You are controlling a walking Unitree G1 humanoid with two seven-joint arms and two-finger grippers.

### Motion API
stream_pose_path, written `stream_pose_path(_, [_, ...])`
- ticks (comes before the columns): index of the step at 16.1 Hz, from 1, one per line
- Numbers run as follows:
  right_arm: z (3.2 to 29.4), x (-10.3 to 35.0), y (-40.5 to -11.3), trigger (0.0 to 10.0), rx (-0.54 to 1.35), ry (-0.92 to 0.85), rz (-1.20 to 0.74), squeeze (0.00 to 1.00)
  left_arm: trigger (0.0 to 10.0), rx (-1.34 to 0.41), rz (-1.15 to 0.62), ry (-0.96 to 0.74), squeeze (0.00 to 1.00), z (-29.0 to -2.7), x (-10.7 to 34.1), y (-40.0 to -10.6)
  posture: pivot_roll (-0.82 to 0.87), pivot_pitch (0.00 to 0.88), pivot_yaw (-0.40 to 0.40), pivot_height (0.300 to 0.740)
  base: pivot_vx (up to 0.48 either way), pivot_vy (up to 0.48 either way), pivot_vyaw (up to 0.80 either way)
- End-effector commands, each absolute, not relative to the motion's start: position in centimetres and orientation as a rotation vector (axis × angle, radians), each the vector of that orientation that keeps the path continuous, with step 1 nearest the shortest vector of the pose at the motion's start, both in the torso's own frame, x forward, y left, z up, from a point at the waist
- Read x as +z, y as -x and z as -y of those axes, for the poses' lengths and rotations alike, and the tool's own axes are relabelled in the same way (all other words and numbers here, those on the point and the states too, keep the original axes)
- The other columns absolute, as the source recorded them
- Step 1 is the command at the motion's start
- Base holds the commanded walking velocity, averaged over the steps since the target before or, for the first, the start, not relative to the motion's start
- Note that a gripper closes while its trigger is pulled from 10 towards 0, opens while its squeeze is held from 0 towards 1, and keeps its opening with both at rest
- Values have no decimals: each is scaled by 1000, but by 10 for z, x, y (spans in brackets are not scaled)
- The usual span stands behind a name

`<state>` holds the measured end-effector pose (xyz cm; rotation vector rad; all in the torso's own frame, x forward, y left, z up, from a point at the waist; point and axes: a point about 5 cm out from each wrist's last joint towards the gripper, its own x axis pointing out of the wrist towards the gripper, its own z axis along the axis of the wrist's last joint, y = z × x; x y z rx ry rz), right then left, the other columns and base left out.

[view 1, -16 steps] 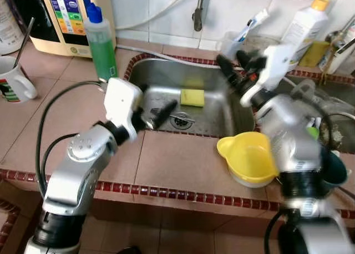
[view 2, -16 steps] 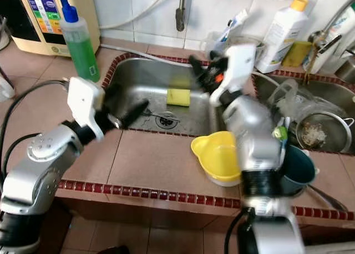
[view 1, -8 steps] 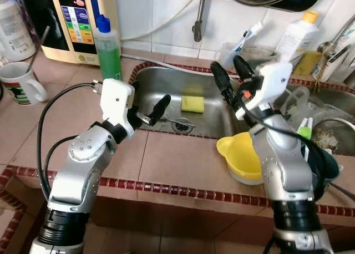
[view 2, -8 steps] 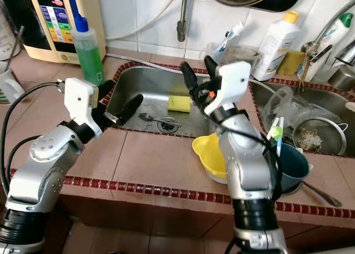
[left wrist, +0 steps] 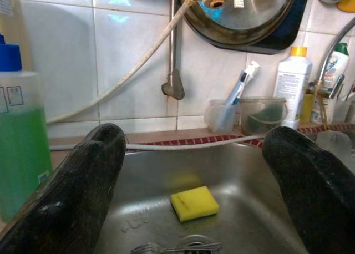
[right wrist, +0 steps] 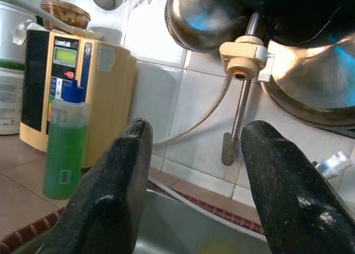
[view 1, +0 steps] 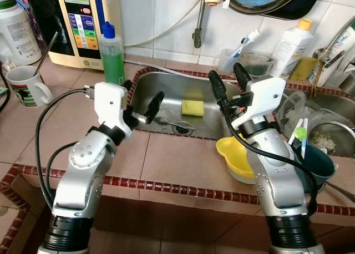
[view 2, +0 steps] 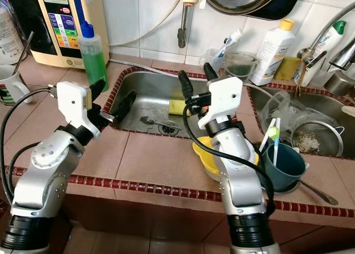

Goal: Kitchen organization

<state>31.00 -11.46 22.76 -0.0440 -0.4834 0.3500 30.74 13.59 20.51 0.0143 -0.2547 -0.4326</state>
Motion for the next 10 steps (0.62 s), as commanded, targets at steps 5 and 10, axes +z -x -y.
stream_pose_path(5, [120,243,-307,10000,329,90,573,0,10000,-414,320,-13,0,-135,211,-303,-15,0,-81,740,0,-161,0])
stream_pose_path(10, [123,247,-310,10000,331,102,588,0,10000,-411,335,-6,0,-137,212,-301,-9,0,-83,740,0,-377,0])
